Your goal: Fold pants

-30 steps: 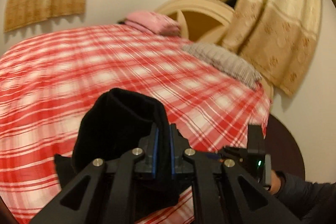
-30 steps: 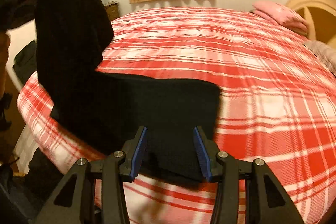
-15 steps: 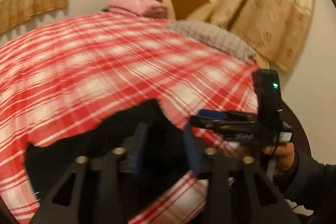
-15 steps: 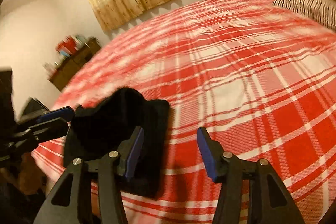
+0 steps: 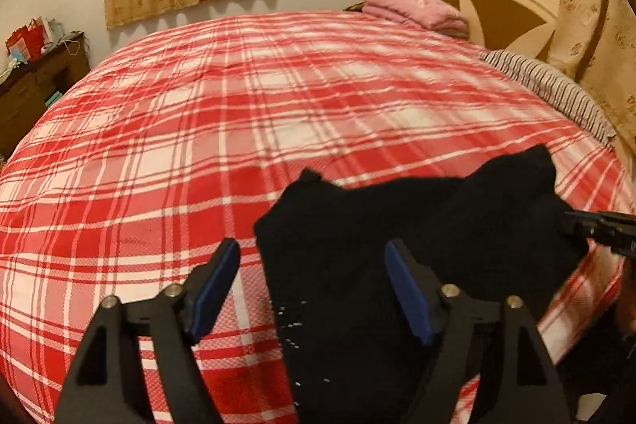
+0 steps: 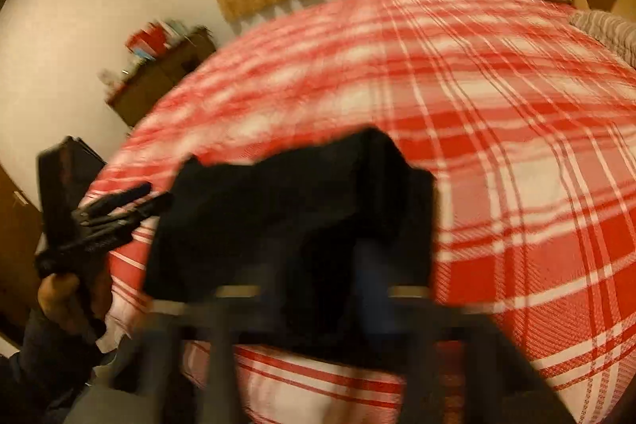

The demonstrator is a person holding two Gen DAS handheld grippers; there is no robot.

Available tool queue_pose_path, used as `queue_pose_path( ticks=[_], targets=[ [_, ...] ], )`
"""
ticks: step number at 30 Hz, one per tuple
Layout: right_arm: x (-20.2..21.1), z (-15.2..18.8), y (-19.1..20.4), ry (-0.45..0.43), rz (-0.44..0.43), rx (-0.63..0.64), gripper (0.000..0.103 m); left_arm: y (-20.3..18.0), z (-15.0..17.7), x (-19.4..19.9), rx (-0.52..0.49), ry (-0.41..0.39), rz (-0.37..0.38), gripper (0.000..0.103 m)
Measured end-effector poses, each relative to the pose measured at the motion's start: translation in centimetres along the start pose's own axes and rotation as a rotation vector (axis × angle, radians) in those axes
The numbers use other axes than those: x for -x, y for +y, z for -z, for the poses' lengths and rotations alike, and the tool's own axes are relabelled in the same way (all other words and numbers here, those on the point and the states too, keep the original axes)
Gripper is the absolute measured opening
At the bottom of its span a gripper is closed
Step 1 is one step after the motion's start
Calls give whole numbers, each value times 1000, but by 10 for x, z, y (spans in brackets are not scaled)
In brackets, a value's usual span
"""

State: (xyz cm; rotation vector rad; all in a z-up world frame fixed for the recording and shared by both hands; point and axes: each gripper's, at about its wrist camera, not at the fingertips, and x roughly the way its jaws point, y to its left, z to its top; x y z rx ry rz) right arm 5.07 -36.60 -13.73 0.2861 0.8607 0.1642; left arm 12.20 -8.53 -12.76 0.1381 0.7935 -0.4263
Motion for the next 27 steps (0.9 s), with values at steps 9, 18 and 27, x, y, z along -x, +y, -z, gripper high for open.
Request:
queue_pose_path(
  ticks=[9, 18, 27],
  targets=[
    [-10, 7, -34, 45, 52, -42, 6, 23, -8, -20, 75, -22, -33, 96],
    [35, -19, -2, -145, 114, 65, 9, 17, -13, -16, 60, -23, -36, 96],
    [-24, -48, 28, -47, -64, 113, 63, 16, -12, -21, 57, 3, -28, 96]
  ],
)
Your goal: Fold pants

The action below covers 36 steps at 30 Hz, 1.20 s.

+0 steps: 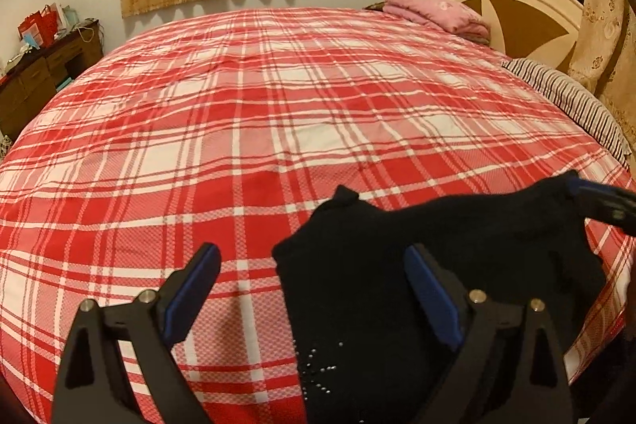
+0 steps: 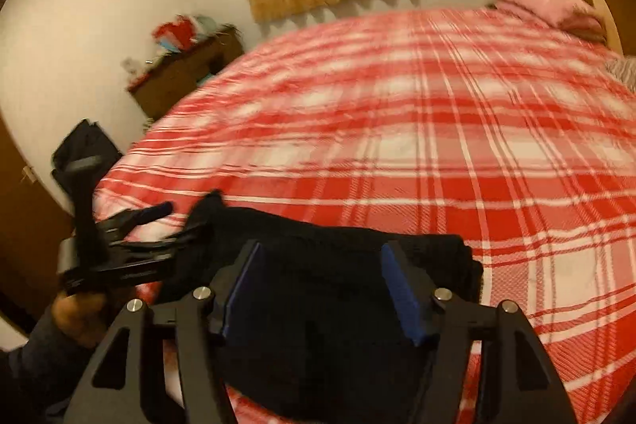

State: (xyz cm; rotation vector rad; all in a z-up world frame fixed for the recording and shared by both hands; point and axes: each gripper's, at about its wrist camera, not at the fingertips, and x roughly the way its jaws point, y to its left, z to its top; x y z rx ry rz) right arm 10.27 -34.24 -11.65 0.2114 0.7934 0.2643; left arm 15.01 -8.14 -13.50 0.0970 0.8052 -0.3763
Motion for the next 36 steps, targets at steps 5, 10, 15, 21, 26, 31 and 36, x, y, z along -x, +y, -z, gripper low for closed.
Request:
queue_pose_path(
  ticks=[5, 10, 15, 21, 26, 31, 36],
  targets=[
    [-24, 8, -42, 32, -41, -146, 62, 1, 0, -2, -6, 7, 3, 98],
    [-21, 9, -49, 18, -75, -167, 62, 6, 5, -5, 14, 23, 6, 99],
    [6, 16, -30, -31, 10, -98, 63, 7, 14, 9, 11, 38, 2, 99],
    [26, 49, -5, 1, 117, 31, 63, 7, 34, 28, 31, 33, 21, 99],
    [17, 71, -18, 54, 150, 32, 63, 0, 54, 18, 20, 79, 27, 100],
    [25, 67, -24, 27, 151, 9, 63, 10, 54, 22, 77, 69, 54, 100],
    [35, 67, -48, 12, 166, -77, 63, 23, 49, 28, 103, 31, 54, 100]
  ],
)
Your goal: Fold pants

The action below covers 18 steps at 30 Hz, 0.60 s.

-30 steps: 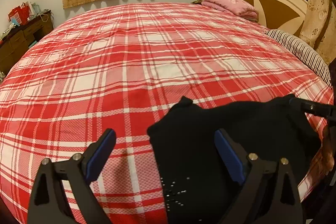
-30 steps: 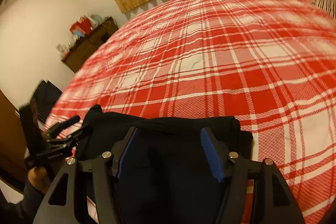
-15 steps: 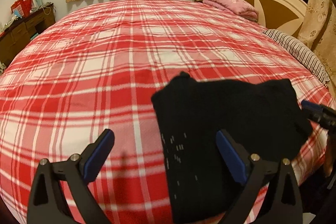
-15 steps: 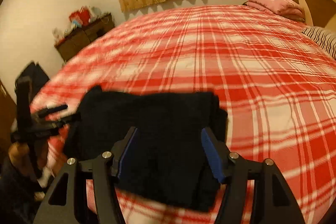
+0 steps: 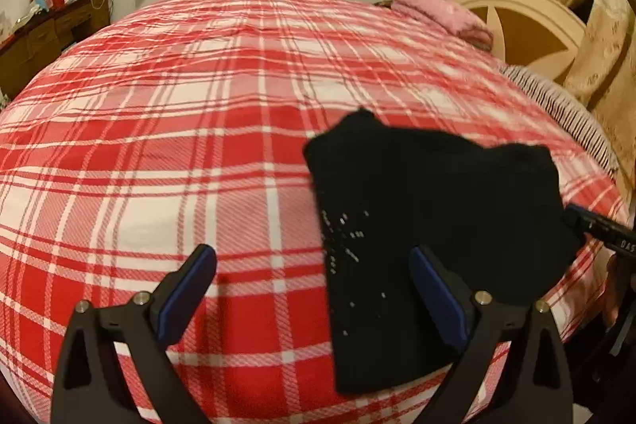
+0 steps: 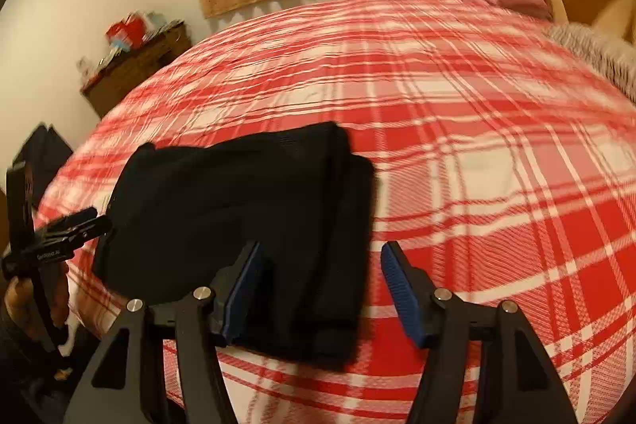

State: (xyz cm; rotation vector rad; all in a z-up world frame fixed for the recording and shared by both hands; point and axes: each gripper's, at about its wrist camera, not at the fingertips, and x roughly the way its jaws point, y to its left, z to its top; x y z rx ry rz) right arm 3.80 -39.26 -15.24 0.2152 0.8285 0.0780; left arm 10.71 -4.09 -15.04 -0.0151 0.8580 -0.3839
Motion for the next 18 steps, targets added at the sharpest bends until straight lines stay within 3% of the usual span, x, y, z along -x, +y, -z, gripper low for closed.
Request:
queue_pose_path(
  ticks=[6, 18],
  targets=[
    [-9, -8, -7, 18, -84, -43, 63, -6, -7, -14, -19, 9, -1, 100],
    [-42, -20, -13, 58, -124, -82, 63, -18, -12, -33, -32, 25, 58, 103]
  ],
)
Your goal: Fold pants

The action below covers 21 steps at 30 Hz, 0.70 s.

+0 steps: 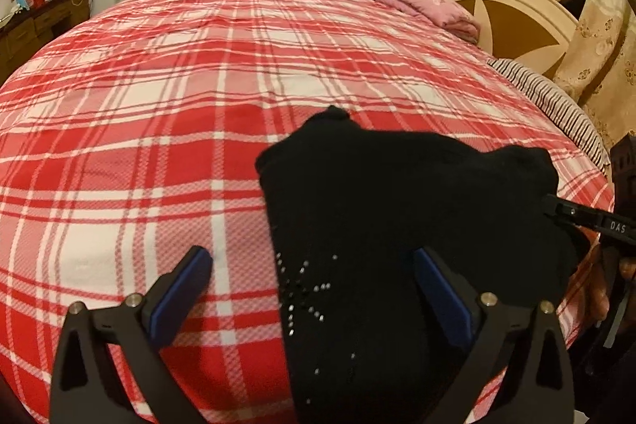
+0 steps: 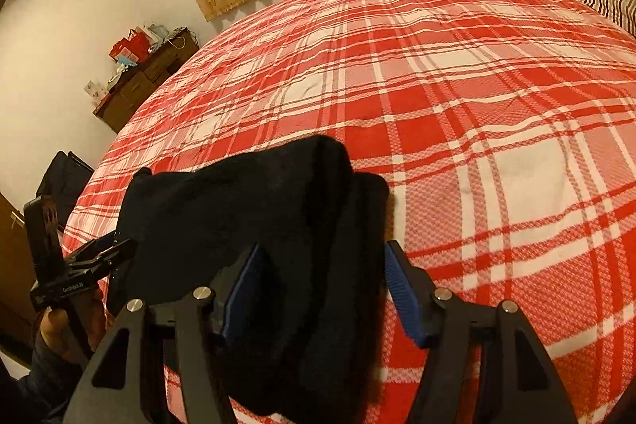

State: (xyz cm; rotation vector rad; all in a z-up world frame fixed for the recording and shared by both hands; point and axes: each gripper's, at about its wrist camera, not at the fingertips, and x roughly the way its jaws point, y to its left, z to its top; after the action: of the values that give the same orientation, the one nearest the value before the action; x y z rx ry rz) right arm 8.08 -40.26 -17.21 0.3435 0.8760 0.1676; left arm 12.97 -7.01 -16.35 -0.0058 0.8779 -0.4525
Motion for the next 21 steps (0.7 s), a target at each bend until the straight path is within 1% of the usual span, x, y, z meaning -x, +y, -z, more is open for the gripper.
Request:
queue_pose_path(
  ticks=[3, 5, 9, 11, 14, 16, 20, 21],
  targets=[
    [-2, 0, 2, -6, -14, 8, 63, -6, -1, -3, -24, -7, 5, 103],
    [-3, 0, 3, -3, -18, 13, 63, -11, -1, -5, -40, -4, 23, 103],
    [-5, -2, -2, 10, -58, -4, 62, -18, -1, -8, -65, 3, 37, 103],
    [-4, -3, -4, 14, -93, -23, 61, -19, -1, -7, -74, 13, 39, 102],
    [0, -5, -13, 29, -172, -82, 61, -17, -2, -6, -75, 20, 49, 101],
    [2, -6, -16, 40, -196, -108, 62, -15, -1, -6, -75, 21, 58, 100],
    [2, -6, -15, 61, -204, -94, 62, -15, 0, -5, -79, 17, 60, 100],
    [2, -7, -16, 63, -210, -108, 62, -15, 1, -6, -79, 16, 60, 100]
  ],
)
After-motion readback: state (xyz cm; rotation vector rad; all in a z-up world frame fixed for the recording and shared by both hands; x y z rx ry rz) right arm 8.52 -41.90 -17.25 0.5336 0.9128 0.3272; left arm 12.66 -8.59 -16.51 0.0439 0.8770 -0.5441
